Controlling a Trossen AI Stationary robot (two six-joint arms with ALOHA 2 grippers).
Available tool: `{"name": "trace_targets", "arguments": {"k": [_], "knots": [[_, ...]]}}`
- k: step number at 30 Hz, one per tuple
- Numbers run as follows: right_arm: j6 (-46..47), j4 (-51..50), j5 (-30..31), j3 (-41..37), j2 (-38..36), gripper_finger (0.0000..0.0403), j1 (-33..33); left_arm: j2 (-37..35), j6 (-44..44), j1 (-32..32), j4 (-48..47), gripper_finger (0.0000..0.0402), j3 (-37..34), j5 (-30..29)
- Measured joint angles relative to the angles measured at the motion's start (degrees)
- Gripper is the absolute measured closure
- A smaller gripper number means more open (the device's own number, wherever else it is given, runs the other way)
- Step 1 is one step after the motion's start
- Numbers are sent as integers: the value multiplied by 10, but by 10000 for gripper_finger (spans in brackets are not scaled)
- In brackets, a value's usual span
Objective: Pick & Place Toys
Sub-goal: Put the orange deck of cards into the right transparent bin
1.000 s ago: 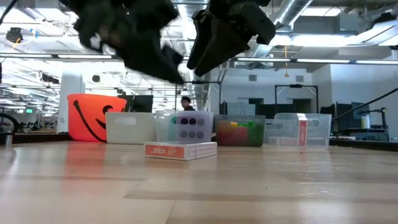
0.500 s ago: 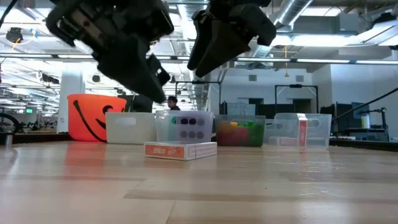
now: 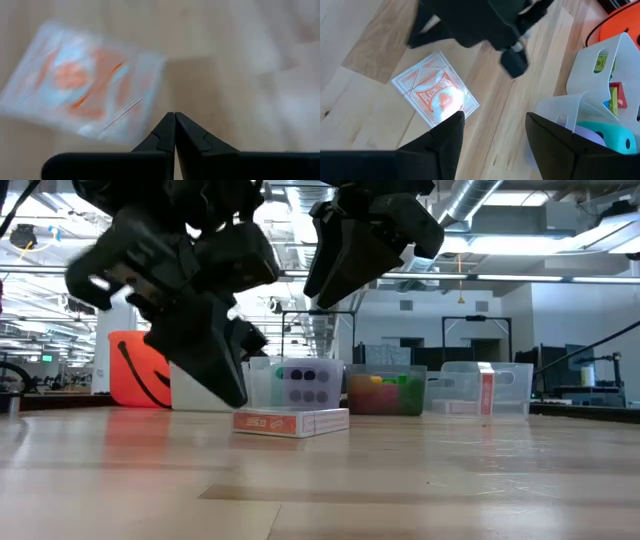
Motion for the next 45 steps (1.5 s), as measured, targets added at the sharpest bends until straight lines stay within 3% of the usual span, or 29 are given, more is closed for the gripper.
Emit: {"name": "trace_targets", "arguments": {"k": [6,11,20,25,30,39,45], "knots": [[8,-8,0,-1,1,195,0,0,7,25,-108,401,-6,-108],[23,-4,-3,2,-2,195,1,-5,-26,53,-96,402,-23,-141],[21,-12,-2,2,-2,195,0,-58,-46,45,-76,401,-25,-45],[22,-13,0,2,-2,195,-2,-61,-77,34,-119,401,-26,-29],[34,-20,1,1,-1,195,-13,-42,-94,26,-76,401,-25,10],[65,-59,-22,1,-1,195,-38,2,-93,25,-6,401,-25,9],[67,-59,-31,1,-1,195,-39,6,-93,40,-12,401,-23,-33]]}}
